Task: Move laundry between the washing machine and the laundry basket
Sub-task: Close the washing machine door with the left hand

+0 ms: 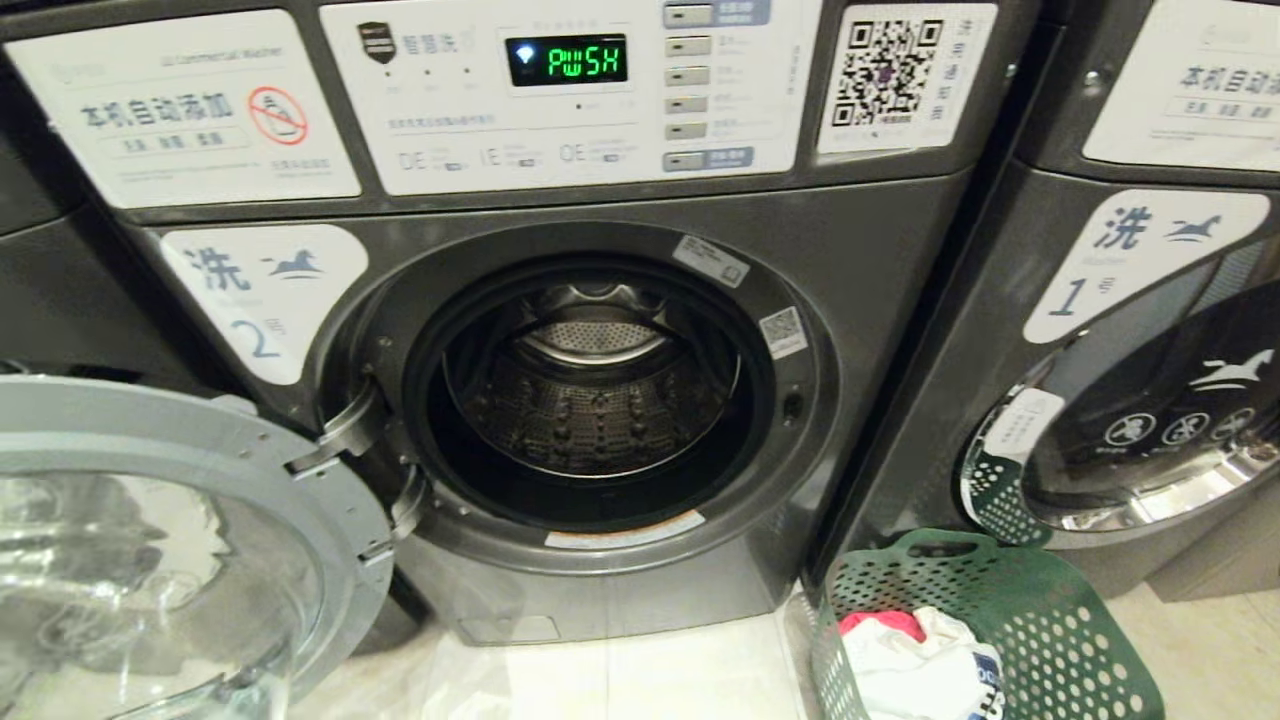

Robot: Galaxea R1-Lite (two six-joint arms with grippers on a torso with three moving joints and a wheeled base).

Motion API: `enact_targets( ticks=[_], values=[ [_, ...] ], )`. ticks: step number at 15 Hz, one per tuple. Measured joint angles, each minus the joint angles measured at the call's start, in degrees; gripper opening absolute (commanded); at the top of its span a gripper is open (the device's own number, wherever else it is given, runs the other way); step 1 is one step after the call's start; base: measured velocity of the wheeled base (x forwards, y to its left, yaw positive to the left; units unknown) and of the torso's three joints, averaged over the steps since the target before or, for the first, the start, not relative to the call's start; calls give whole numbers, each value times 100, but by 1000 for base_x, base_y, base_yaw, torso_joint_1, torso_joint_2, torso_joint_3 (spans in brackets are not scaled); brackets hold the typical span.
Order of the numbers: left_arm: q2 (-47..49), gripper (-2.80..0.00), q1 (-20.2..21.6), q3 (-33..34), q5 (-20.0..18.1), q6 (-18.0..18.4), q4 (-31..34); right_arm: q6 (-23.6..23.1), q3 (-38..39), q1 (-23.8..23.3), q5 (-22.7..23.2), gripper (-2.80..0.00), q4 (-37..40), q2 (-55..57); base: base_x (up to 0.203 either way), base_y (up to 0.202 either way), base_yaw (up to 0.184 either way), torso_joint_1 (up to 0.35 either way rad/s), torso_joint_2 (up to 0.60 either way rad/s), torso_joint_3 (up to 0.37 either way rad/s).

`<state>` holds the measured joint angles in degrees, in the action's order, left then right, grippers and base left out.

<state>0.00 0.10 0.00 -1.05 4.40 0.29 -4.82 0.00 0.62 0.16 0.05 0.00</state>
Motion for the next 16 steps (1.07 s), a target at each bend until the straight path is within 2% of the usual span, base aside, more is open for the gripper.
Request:
enact_targets(
  ticks=[8, 16],
  values=[
    [0, -280, -7, 0, 4, -16, -5, 5, 0, -7, 0, -280, 0, 0, 0, -2, 13, 0, 0, 0],
    [0, -280, -2, 0, 0, -9, -6, 5, 0, -7, 0, -280, -2, 0, -166, 0, 8, 2, 2, 1]
  ],
)
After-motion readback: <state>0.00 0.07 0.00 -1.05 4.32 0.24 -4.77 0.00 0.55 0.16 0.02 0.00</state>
